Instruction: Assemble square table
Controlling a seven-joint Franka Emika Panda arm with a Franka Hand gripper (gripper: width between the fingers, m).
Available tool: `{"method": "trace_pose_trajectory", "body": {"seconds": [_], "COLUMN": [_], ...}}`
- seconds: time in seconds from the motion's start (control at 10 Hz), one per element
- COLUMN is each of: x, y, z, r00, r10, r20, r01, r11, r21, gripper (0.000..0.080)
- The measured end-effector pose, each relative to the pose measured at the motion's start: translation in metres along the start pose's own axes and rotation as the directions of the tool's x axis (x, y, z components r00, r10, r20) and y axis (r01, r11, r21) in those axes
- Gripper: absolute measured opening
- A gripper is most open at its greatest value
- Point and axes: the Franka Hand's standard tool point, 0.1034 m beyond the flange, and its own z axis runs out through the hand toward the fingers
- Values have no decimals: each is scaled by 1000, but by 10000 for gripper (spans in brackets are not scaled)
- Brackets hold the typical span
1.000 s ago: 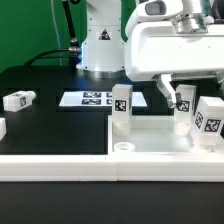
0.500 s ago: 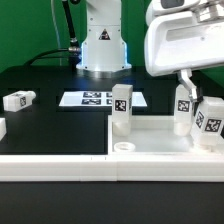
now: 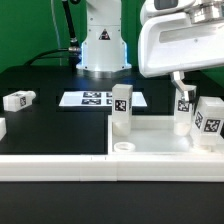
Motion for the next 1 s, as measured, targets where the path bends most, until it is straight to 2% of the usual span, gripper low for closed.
{"method": "trace_pose_trajectory", "body": {"seconds": [0.1,0.3,0.4,0.5,0.8,1.0], "x": [-1,-13,-7,-13,-9,-7], "y": [9,16,12,7,10,11], "z": [-1,-4,-1,0,1,8], "r00": [998,953,942,911,902,906], "r10": [27,58,89,109,101,93], "r20": [63,299,325,398,419,413], "r01": [-26,-47,-76,-92,-82,-71], "r11": [1000,998,996,994,995,995], "r21": [-10,-42,-50,-60,-63,-69], "gripper": [649,649,649,649,649,649]}}
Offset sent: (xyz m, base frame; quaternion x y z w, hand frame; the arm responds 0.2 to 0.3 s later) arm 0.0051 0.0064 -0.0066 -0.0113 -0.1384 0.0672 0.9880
